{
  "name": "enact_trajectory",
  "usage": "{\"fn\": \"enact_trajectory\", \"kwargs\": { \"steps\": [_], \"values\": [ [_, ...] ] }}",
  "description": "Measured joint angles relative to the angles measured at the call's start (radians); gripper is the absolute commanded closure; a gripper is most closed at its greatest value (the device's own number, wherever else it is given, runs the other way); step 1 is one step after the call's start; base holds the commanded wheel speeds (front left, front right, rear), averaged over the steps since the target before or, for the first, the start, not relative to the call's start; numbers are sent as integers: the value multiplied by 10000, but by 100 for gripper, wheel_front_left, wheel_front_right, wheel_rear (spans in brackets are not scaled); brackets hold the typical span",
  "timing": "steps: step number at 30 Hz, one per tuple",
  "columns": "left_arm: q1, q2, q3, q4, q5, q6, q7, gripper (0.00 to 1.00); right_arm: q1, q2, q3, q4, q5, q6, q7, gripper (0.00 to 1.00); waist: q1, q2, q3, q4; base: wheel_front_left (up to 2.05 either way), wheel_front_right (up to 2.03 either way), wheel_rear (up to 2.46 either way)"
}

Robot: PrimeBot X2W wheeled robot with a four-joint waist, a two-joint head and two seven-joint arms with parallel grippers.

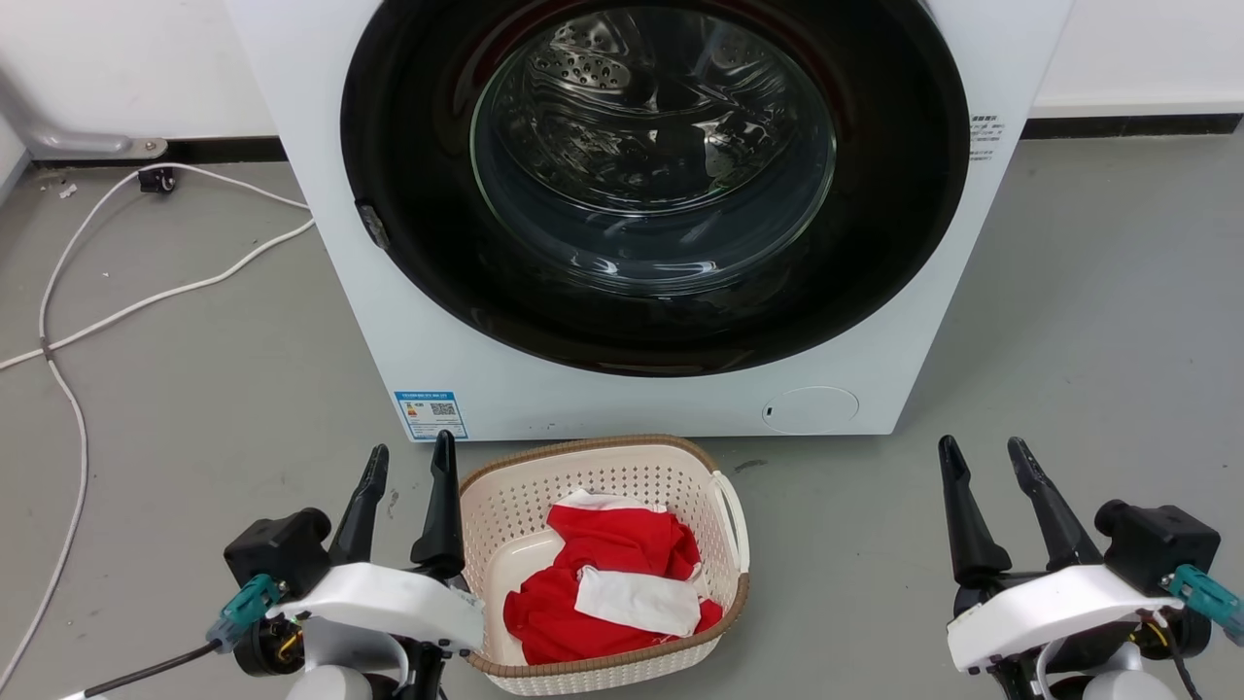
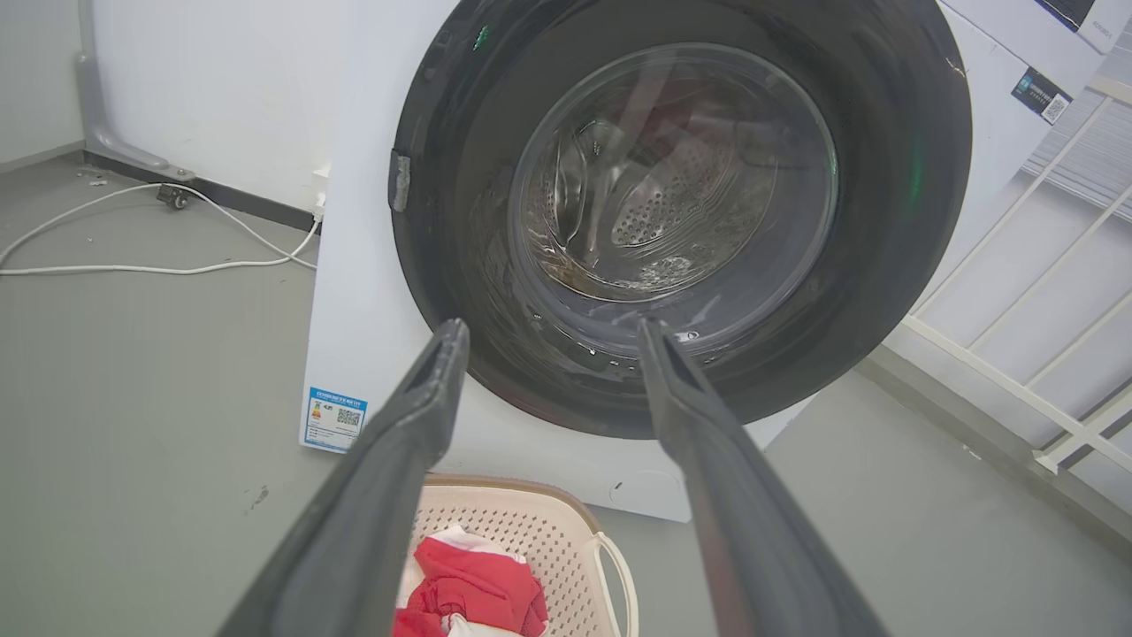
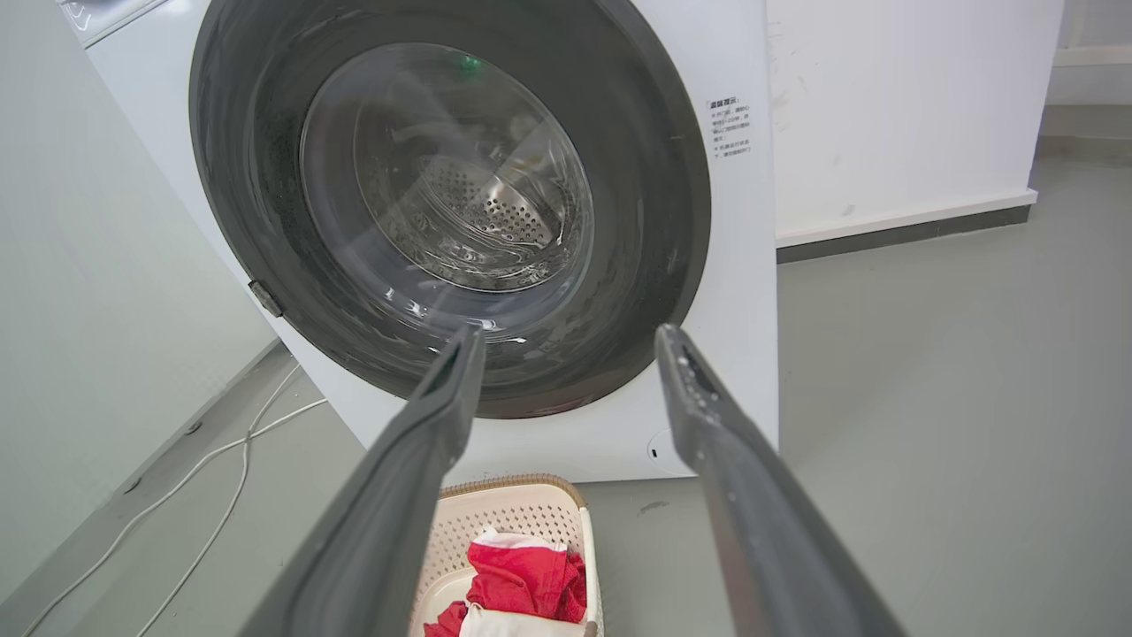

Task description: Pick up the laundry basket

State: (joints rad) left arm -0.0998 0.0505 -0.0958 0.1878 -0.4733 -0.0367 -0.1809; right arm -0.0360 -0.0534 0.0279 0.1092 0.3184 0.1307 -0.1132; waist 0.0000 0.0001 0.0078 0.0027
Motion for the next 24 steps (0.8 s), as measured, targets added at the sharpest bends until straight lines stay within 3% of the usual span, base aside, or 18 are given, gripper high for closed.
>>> {"fn": "enact_trajectory", "kwargs": {
  "steps": [24],
  "values": [
    [-98, 0, -242, 330, 2336, 282, -499, 0, 66, 8, 17, -134, -2405, 2, 8, 0, 0, 0, -4, 85, 0, 0, 0]
  ]
}}
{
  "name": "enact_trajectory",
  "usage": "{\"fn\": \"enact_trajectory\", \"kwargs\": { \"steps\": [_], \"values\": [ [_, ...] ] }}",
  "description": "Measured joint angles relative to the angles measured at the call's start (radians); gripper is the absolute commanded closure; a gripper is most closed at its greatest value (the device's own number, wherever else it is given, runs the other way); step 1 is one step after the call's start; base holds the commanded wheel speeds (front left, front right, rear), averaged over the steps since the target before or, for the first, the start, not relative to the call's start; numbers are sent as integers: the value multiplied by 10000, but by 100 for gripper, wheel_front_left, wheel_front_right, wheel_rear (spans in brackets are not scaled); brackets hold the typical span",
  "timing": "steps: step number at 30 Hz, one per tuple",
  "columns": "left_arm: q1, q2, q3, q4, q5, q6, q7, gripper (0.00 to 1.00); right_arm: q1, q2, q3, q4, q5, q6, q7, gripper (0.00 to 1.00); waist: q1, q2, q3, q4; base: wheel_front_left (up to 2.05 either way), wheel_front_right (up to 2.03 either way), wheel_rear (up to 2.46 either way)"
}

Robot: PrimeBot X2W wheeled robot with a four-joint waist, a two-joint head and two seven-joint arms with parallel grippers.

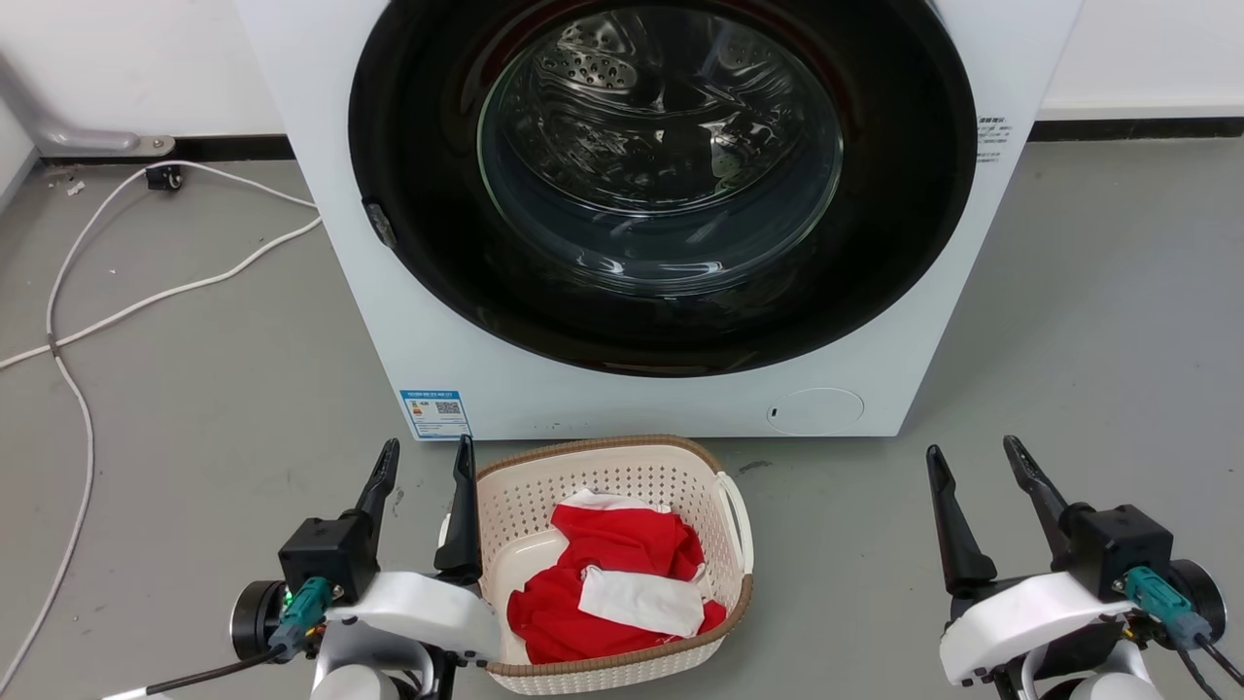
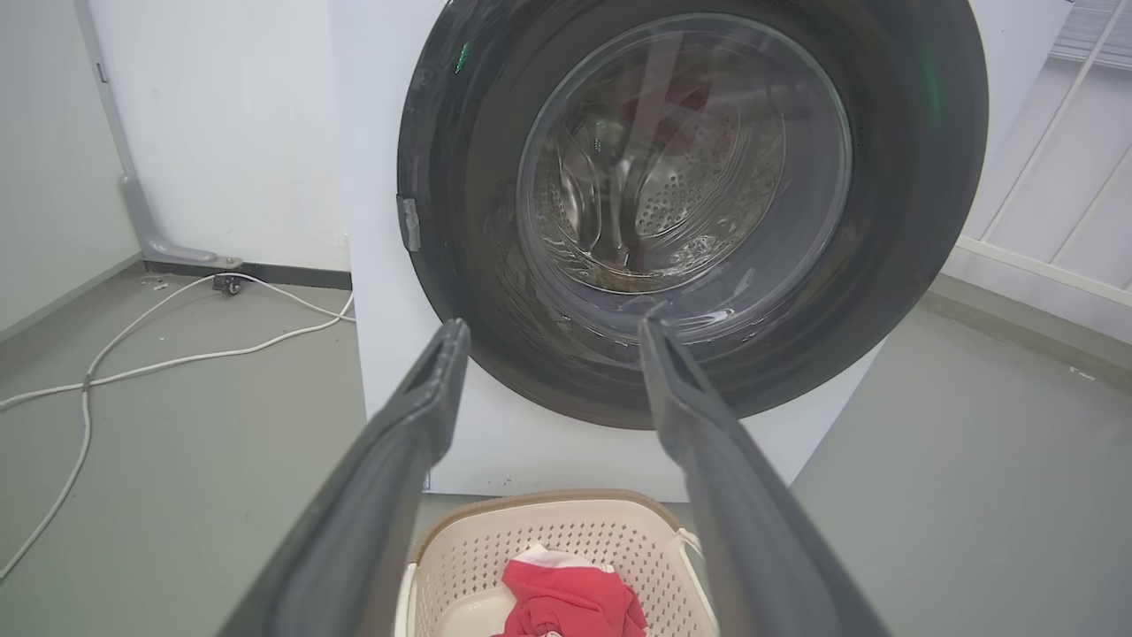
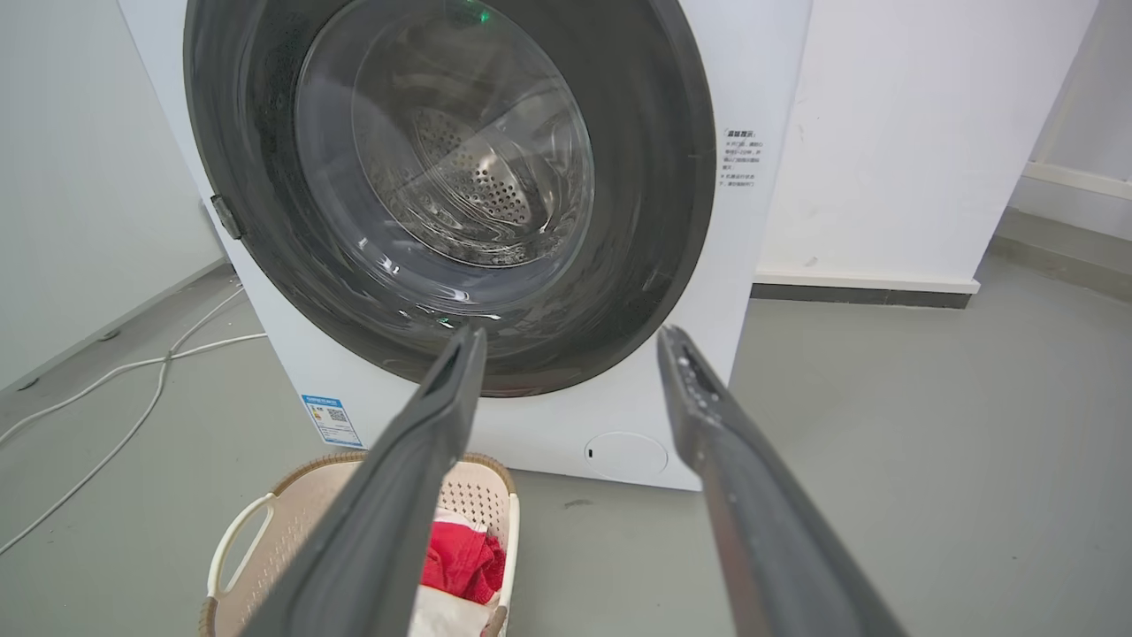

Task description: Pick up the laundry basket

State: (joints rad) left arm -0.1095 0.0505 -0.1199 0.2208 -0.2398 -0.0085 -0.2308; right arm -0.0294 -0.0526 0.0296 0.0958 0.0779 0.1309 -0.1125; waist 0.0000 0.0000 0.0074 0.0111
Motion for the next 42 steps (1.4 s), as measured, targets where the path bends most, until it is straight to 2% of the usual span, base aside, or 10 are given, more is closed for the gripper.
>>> {"fn": "enact_trajectory", "kwargs": {
  "steps": [18, 42],
  "values": [
    [-27, 0, -128, 127, 1310, 176, -295, 0, 143, 4, 8, -12, -1137, 0, -29, 0, 0, 0, -28, 75, 0, 0, 0],
    [-75, 0, -128, 171, 1122, 278, -322, 0, 136, 6, -12, 119, -1126, 0, -10, 0, 0, 0, 133, 360, 0, 0, 0]
  ]
}}
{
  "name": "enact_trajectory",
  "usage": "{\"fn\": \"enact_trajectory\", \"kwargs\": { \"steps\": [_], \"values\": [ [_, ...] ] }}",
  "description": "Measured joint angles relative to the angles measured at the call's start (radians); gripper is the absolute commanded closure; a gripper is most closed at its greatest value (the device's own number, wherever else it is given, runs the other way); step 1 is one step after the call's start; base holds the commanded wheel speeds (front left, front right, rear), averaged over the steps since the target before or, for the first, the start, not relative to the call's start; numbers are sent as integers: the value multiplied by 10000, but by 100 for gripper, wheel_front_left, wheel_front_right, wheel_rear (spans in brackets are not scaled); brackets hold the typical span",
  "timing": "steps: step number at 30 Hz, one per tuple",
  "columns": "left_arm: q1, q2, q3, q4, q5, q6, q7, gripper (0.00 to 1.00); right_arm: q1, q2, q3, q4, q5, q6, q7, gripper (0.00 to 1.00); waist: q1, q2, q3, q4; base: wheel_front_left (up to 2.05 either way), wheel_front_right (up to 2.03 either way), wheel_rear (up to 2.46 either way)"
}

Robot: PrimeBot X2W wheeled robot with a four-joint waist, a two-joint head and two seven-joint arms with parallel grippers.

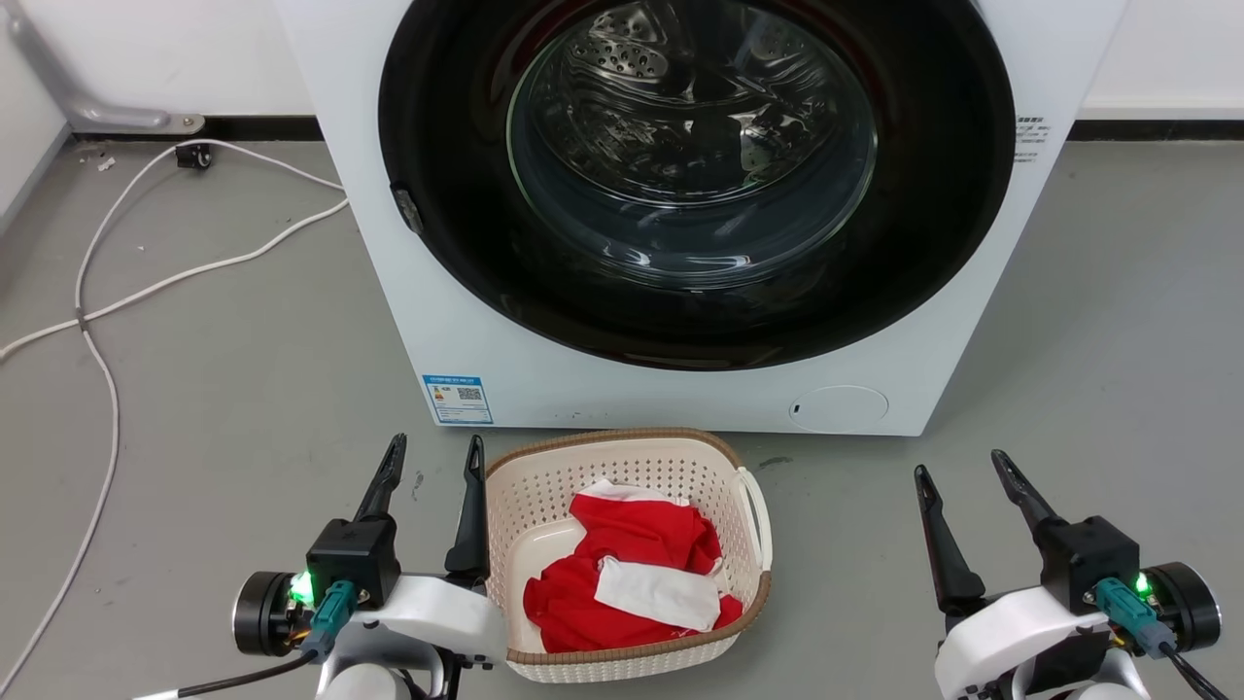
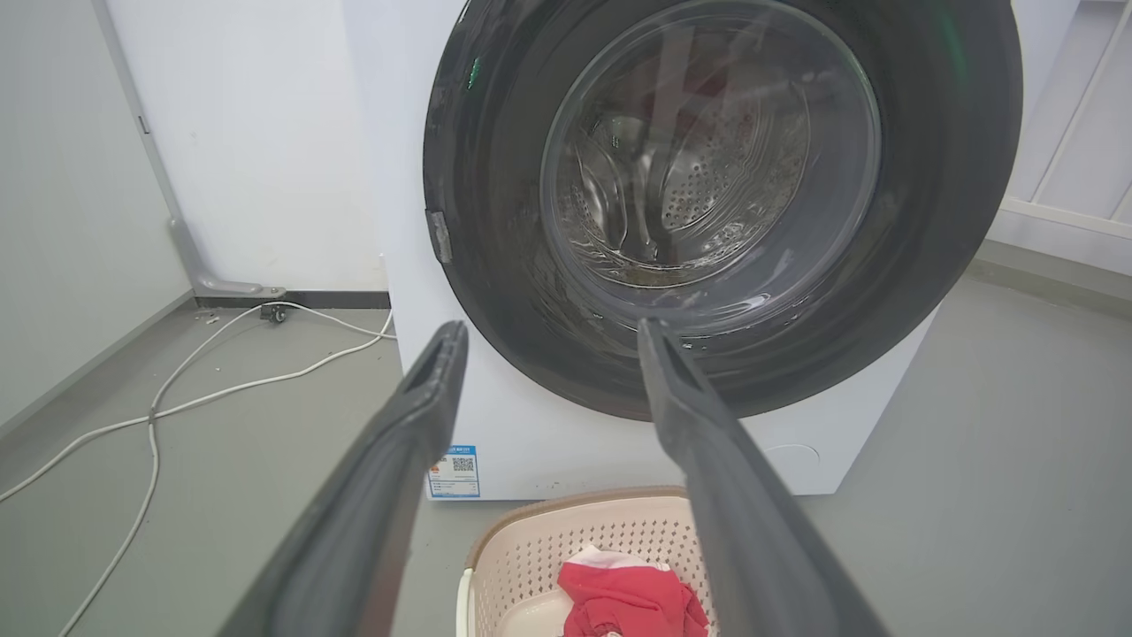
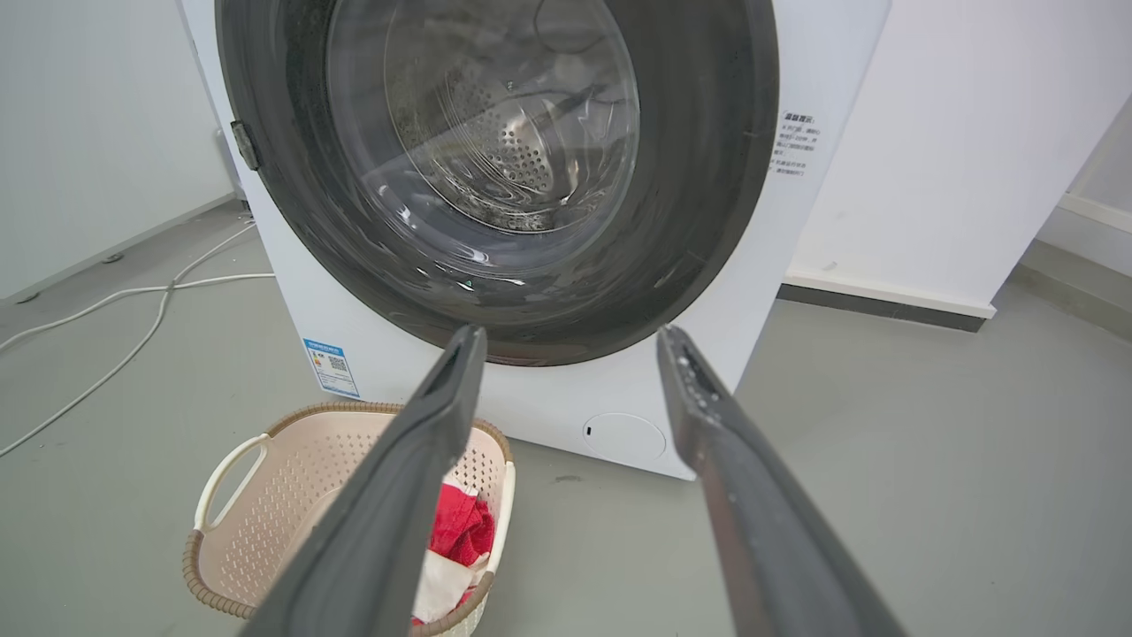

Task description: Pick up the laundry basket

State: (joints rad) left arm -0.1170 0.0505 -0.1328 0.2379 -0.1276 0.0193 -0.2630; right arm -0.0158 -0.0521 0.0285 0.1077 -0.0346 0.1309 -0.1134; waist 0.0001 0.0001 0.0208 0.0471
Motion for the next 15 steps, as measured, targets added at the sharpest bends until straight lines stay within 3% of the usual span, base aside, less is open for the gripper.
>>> {"fn": "enact_trajectory", "kwargs": {
  "steps": [15],
  "values": [
    [-471, -2, 61, 851, -253, 238, -2, 0, -744, 8, 685, 1195, 288, 0, 77, 0, 0, 0, 979, 270, 0, 0, 0]
  ]
}}
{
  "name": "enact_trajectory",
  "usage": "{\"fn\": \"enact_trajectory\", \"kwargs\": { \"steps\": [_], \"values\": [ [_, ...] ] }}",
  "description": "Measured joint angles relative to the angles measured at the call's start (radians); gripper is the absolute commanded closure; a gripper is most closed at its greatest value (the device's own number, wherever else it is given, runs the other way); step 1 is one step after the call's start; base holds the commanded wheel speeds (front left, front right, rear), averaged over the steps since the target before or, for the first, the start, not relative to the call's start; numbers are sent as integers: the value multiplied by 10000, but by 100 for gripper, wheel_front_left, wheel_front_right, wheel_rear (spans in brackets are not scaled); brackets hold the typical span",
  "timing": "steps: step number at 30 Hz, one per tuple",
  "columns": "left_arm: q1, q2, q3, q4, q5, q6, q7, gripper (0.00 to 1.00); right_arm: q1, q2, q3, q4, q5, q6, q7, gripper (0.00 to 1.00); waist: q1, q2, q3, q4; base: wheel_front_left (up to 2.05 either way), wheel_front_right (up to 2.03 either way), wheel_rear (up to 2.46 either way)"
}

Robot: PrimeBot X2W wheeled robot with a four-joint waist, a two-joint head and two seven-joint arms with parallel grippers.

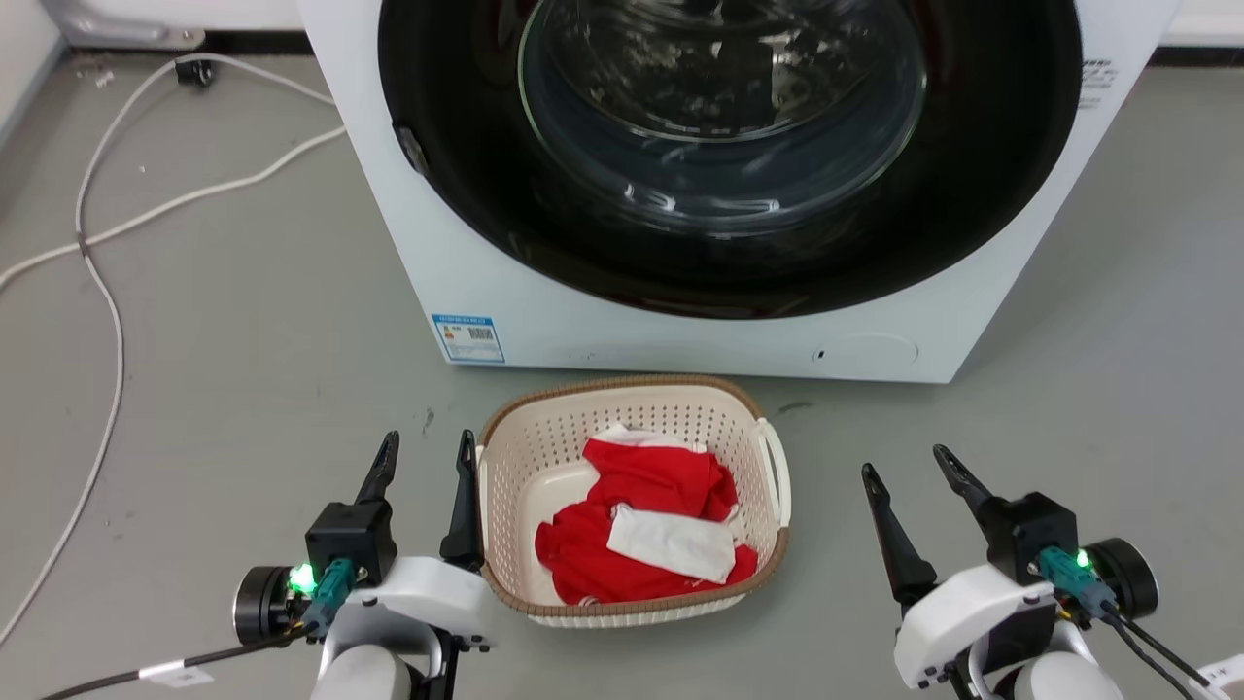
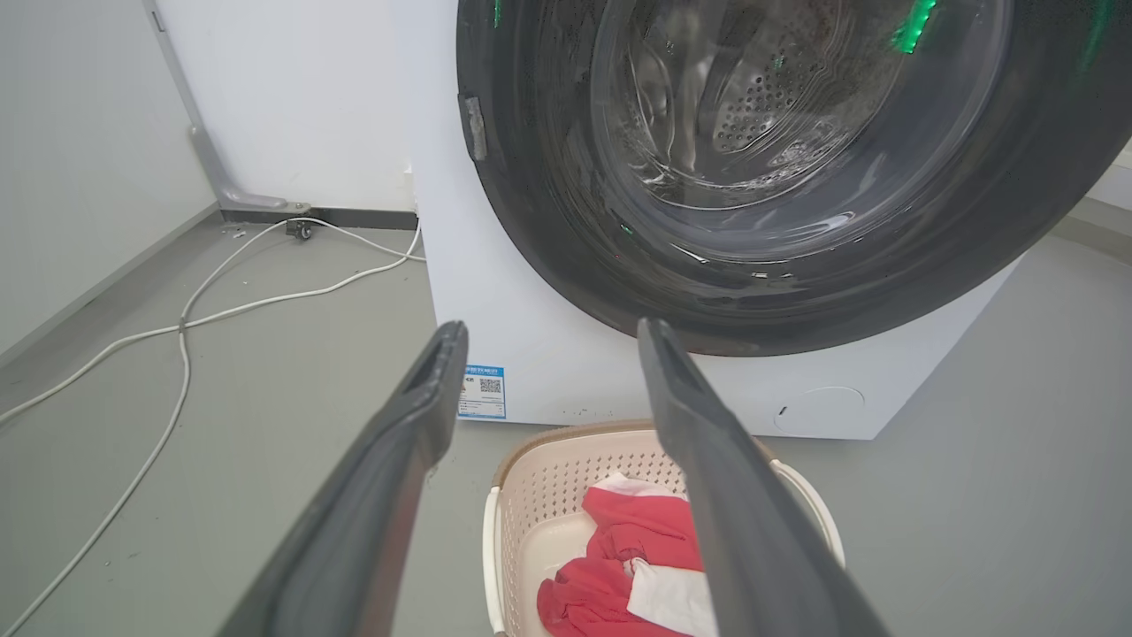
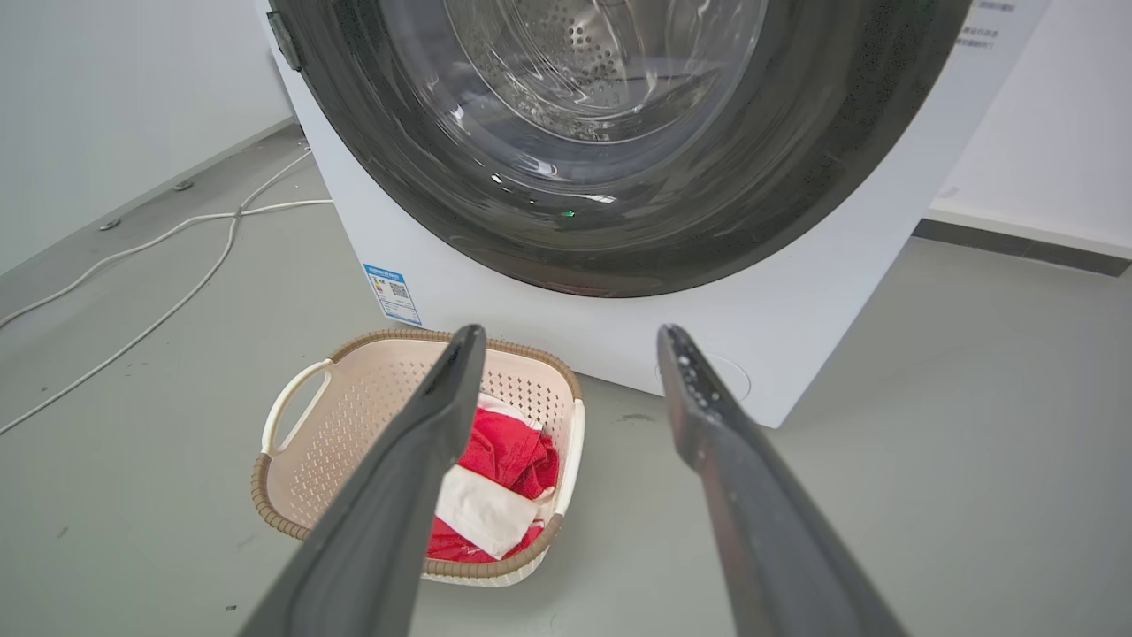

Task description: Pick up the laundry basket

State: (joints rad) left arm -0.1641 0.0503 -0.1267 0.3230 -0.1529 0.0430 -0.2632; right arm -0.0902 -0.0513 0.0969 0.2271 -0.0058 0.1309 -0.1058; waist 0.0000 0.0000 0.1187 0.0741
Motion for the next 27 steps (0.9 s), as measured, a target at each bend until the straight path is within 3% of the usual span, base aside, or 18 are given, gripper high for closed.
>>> {"fn": "enact_trajectory", "kwargs": {
  "steps": [17, 27],
  "values": [
    [-2104, -2, 253, 1971, -708, 36, 0, 0, -3232, 12, 1175, 2846, 479, 2, 199, 0, 1, 0, 2895, 350, 0, 0, 0],
    [-3710, 21, 453, 3904, -966, -466, 0, 0, -5383, 15, 1609, 4991, 387, 2, 431, 0, 1, 0, 4583, 583, 0, 0, 0]
  ]
}}
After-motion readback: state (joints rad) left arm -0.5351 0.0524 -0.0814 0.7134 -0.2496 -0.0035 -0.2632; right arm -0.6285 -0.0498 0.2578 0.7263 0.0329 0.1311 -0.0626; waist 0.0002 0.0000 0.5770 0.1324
